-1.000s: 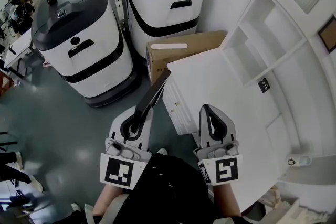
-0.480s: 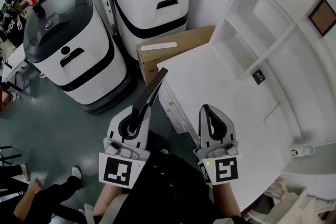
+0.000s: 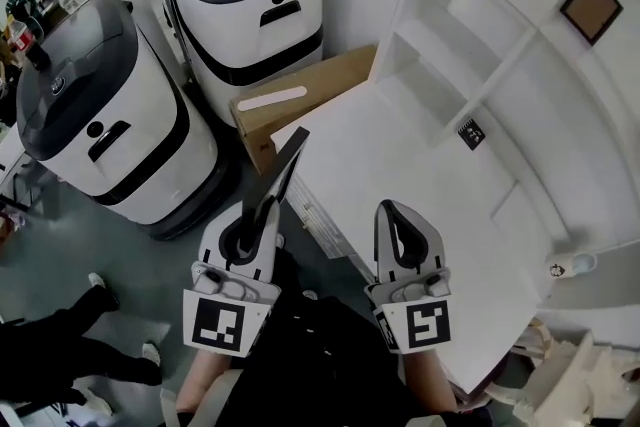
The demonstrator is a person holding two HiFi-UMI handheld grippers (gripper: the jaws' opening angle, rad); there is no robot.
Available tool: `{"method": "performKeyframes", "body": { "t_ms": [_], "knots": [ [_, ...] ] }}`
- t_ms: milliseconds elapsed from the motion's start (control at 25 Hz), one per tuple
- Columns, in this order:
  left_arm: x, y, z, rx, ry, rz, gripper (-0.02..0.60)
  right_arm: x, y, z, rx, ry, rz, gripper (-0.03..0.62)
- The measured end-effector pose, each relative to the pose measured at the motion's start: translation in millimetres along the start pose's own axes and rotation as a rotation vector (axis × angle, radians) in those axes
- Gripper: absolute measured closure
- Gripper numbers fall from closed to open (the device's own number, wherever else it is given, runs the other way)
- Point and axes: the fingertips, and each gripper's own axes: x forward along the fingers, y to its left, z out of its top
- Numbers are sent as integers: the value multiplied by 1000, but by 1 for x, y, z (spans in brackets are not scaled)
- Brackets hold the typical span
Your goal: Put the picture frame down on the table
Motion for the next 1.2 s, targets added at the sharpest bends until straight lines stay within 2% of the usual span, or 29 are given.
{"method": "performKeyframes", "body": {
  "t_ms": [520, 760, 880, 1200],
  "knots": [
    [79, 31, -4, 10, 18, -128, 569, 60, -33, -8, 12, 32, -106, 592],
    [119, 50, -5, 15, 35, -226, 569, 98, -45, -11, 25, 47, -176, 592],
    [139, 57, -8, 17, 50, -274, 569, 115, -48, -3, 30, 13, -203, 592],
    [181, 65, -12, 12, 58, -424, 569, 139, -62, -11, 38, 64, -332, 592]
  ]
}}
